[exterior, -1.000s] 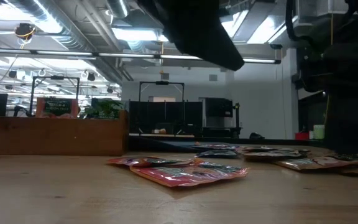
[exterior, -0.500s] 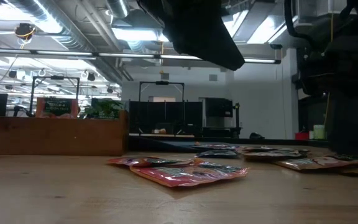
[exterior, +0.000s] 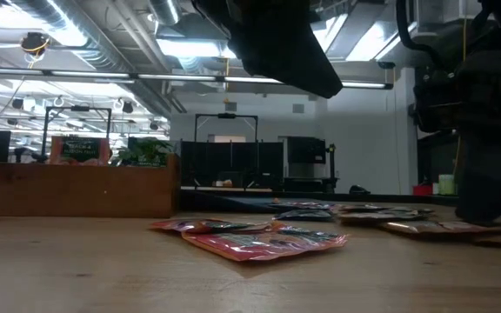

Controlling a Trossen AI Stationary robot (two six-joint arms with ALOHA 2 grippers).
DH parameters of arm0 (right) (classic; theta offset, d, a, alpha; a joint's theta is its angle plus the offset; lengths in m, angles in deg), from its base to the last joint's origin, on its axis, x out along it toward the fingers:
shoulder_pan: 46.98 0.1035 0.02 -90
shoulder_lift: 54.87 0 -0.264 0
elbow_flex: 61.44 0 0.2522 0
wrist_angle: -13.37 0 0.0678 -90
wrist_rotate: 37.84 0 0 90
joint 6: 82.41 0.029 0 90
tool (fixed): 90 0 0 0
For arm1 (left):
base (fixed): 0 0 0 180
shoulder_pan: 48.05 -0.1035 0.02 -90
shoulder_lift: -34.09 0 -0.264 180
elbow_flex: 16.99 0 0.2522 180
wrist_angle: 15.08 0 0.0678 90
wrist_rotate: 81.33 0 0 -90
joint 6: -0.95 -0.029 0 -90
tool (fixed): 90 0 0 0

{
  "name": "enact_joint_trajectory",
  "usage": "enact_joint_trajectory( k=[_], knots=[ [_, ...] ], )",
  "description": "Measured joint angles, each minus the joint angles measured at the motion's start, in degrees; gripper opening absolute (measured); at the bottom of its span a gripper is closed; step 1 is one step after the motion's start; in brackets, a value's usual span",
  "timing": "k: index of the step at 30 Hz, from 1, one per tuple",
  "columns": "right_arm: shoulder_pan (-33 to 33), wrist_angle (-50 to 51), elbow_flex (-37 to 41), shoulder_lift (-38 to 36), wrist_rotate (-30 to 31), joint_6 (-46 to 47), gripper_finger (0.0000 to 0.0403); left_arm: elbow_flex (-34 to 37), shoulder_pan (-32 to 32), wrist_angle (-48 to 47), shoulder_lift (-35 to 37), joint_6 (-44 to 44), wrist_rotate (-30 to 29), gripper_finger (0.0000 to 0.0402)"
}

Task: Pick & Place Tea
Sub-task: Put the brown tea bag into the left section of the wooden organizer

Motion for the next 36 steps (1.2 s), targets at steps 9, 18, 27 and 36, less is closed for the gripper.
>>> enact_joint_trajectory(
  k=[9,18,27,36],
  knots=[
    [-0.01,-0.56,0.0,0.04,0.97,-2.8,0.0069,0.0,0.0,-0.01,0.0,-0.01,0.02,0.0074],
    [-0.01,-0.56,0.0,-0.11,1.73,-4.66,0.0007,0.0,0.0,-0.01,0.0,-0.03,0.02,0.0074],
    [-0.01,-4.7,-0.04,-0.76,1.69,-8.97,0.0005,0.0,-0.08,-0.89,0.02,4.89,0.08,0.0075],
    [-0.64,-3.83,-5.5,-2.26,1.79,-19.93,0.0003,0.0,-2.58,-1.1,0.04,13.37,8.73,0.0115]
  ],
)
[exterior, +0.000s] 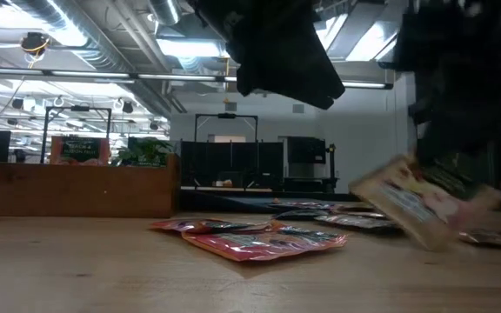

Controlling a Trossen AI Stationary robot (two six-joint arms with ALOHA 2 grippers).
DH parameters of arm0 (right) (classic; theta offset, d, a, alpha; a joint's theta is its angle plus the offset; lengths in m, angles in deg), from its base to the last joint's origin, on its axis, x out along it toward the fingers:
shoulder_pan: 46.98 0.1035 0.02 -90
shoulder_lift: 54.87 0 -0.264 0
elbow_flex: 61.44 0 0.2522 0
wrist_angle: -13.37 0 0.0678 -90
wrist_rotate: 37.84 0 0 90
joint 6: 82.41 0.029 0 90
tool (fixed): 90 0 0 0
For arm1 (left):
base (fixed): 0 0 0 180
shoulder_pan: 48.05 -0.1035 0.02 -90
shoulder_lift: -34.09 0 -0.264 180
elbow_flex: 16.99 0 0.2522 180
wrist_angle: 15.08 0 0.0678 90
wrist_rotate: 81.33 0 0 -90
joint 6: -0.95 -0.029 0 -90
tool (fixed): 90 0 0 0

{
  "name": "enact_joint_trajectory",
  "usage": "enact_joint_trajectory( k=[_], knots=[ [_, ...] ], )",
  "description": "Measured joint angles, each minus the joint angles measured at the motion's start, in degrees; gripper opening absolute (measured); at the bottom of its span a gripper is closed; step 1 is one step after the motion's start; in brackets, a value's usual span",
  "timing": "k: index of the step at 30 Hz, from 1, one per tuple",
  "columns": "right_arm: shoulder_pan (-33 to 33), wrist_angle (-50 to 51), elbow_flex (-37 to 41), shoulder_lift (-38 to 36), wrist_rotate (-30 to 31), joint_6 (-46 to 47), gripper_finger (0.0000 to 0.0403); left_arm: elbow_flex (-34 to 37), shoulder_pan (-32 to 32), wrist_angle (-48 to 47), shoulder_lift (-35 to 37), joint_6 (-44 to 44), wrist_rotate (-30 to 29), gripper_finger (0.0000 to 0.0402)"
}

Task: Pick & Place Tea
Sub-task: Put the brown tea bag into the left section of the wooden organizer

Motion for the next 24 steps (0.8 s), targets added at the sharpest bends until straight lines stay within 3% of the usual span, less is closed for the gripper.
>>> enact_joint_trajectory(
  k=[10,24],
  knots=[
    [-2.69,8.5,-7.81,0.0,3.01,-13.38,0.0002,0.0,-3.0,0.2,0.02,4.07,10.7,0.0187],
    [-4.38,5.93,-11.39,0.0,5.49,-23.67,0.0001,0.0,-4.51,0.24,0.02,2.86,10.81,0.0191]
  ],
)
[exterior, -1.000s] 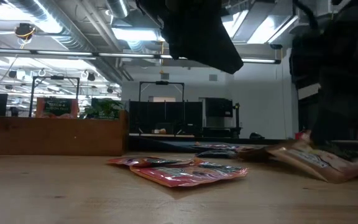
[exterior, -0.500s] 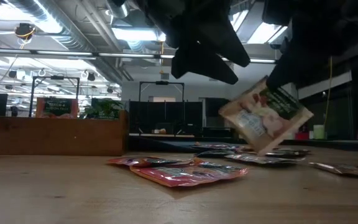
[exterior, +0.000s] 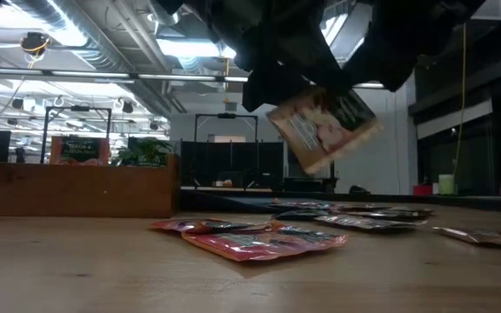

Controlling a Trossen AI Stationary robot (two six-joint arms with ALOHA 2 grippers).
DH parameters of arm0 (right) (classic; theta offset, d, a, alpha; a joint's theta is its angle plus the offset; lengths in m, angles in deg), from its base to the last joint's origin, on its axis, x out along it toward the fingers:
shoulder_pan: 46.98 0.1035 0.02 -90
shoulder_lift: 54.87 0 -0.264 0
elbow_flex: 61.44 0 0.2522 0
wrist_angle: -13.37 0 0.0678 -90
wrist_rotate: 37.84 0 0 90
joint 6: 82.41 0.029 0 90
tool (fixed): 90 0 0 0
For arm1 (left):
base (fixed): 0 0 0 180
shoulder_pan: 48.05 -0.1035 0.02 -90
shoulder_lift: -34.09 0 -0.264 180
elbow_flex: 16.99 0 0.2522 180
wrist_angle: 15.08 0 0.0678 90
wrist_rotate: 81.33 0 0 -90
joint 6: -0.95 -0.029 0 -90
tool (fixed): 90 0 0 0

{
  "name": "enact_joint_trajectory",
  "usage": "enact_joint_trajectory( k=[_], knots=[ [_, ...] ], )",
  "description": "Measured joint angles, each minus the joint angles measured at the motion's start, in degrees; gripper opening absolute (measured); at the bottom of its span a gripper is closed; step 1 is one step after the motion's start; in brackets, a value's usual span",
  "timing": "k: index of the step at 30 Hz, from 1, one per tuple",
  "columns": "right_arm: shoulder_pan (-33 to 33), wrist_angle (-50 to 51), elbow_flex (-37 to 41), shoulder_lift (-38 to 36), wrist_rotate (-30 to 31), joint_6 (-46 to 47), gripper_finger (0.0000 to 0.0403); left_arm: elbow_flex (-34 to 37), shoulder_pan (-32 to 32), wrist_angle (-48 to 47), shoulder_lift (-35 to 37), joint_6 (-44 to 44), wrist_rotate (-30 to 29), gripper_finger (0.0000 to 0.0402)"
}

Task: Pick & Place Tea
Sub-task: Put the brown tea bag into the left section of the wooden organizer

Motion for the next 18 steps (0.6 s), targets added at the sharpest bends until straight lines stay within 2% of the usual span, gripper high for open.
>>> enact_joint_trajectory(
  k=[3,6,10,14,18],
  knots=[
    [0.0,-0.78,-0.11,0.0,0.03,-1.05,0.0002,0.0,-0.15,0.0,0.0,-0.35,0.01,0.0182],
    [0.0,-0.82,-0.11,0.0,0.04,-1.23,0.0002,0.0,-0.13,0.0,0.0,-0.46,0.42,0.0153],
    [0.0,-0.85,-0.11,0.0,0.04,-1.39,0.0003,0.0,-0.13,-0.09,0.02,-0.48,3.86,0.0088],
    [0.0,-0.86,-0.11,0.0,0.02,-0.33,0.0016,0.0,0.0,-1.57,0.02,-1.41,4.3,0.0014],
    [0.0,-0.82,-0.09,0.0,0.0,2.83,0.0054,0.01,0.54,-5.14,0.04,-2.75,4.27,0.0003]
  ],
)
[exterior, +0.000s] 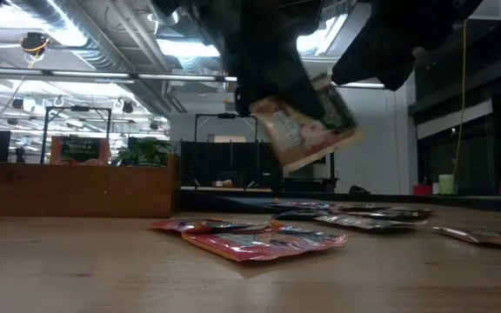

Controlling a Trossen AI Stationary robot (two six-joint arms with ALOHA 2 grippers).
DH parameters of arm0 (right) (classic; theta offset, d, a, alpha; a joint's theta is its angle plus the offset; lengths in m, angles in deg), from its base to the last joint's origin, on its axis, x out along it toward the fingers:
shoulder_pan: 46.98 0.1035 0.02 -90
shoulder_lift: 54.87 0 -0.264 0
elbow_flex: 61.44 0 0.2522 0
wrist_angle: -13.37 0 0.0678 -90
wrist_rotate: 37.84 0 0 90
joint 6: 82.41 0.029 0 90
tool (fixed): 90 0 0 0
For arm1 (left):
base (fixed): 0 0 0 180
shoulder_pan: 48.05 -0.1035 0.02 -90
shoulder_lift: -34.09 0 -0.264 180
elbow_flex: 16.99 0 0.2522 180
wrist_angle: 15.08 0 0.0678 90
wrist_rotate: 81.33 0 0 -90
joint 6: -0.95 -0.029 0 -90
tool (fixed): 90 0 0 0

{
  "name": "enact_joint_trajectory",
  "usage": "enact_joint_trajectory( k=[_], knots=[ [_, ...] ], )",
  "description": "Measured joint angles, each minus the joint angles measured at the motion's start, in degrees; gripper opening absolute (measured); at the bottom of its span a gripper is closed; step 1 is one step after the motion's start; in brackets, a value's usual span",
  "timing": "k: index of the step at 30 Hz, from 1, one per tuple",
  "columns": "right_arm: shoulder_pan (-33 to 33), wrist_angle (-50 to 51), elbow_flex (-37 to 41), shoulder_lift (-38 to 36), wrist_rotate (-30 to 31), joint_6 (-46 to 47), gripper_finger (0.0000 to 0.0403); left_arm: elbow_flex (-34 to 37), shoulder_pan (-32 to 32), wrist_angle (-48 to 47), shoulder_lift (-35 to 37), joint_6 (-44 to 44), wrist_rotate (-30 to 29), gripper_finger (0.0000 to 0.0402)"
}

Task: Pick & Place Tea
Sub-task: Put the brown tea bag into the left section of the wooden organizer

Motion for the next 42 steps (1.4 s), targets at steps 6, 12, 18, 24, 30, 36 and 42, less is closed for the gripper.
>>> enact_joint_trajectory(
  k=[6,12,18,24,30,36,42],
  knots=[
    [0.0,0.18,0.0,0.0,-0.07,3.79,0.0147,2.55,2.16,-1.41,2.47,-1.65,-5.0,0.0003],
    [0.0,-0.98,0.0,0.0,-0.09,2.04,0.0221,14.87,4.81,10.14,12.37,1.64,-10.89,0.0003],
    [-0.87,-7.65,0.0,0.02,-0.14,-3.43,0.0241,30.4,7.93,25.18,23.59,6.41,-19.88,0.0003],
    [-3.46,-12.26,0.0,0.33,-0.9,-7.26,0.0232,43.29,14.32,37.1,32.39,8.01,-31.42,0.0002],
    [-8.27,-25.15,0.0,3.83,-10.11,-12.09,0.0224,52.31,21.17,49.66,37.17,4.9,-43.74,0.0002],
    [-11.79,-31.16,-0.92,8.02,-14.15,-14.71,0.0224,58.7,27.29,49.92,41.82,8.32,-55.53,0.0002],
    [-14.39,-27.81,-8.61,15.9,-19.7,-16.06,0.0223,60.47,31.13,43.98,47.16,8.95,-60.94,0.0002]
  ],
)
